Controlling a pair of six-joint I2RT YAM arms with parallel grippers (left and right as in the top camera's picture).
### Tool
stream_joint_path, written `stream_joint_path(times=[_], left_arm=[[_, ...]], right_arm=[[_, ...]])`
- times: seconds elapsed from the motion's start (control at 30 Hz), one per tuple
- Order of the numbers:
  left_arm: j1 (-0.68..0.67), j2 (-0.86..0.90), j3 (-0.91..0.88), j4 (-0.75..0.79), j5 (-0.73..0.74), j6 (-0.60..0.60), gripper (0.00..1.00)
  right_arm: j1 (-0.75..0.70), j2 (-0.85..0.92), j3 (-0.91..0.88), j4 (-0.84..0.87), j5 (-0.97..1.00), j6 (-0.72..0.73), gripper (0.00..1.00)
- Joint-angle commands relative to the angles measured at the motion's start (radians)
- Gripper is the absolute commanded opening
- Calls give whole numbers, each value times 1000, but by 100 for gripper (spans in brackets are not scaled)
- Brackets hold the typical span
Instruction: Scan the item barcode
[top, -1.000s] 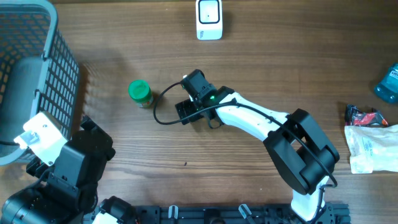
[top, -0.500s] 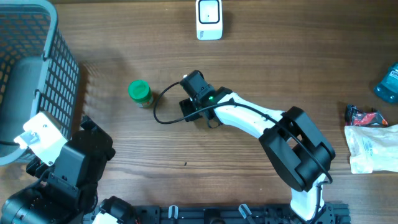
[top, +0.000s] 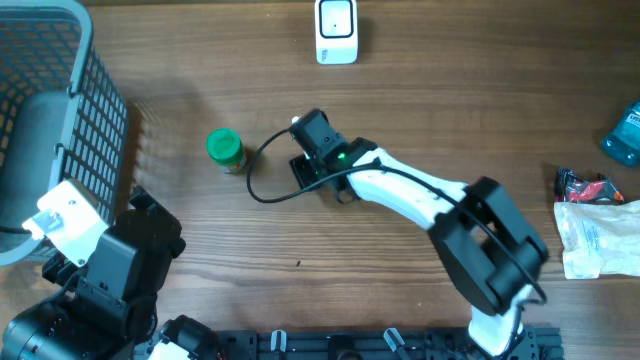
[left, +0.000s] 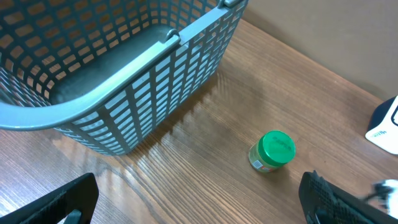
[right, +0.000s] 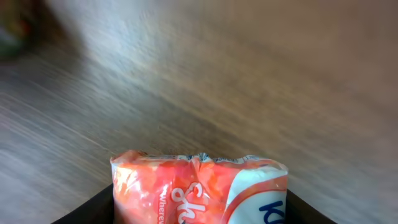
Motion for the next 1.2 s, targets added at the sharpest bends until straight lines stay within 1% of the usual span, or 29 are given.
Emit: stream_joint_path(times=[0.0, 0.23, 0.4, 0.53, 0.7, 0.73, 0.77, 1.03, 1.17], left_arm=[[9, 3, 7, 0, -2, -16, 100], [9, 3, 7, 0, -2, -16, 100], [9, 3, 7, 0, -2, -16, 100], [9, 3, 7, 0, -2, -16, 100], [9, 3, 7, 0, -2, -16, 100], [9, 3, 7, 0, -2, -16, 100], [9, 3, 7, 0, -2, -16, 100], [9, 3, 7, 0, -2, -16, 100], [9, 3, 7, 0, -2, -16, 100]], right_arm=[[4, -165, 31, 4, 47, -27, 64], [4, -361, 31, 63, 31, -26, 63], [4, -420, 31, 145, 0, -21, 63], [4, -475, 31, 180, -87, 35, 59], [4, -550, 31, 190, -264, 15, 58], [4, -567, 31, 178, -314, -5, 58], [3, -595, 31, 158, -415, -63, 58], [0, -729, 31, 26, -867, -351, 59], [-38, -779, 31, 2, -1051, -432, 59]])
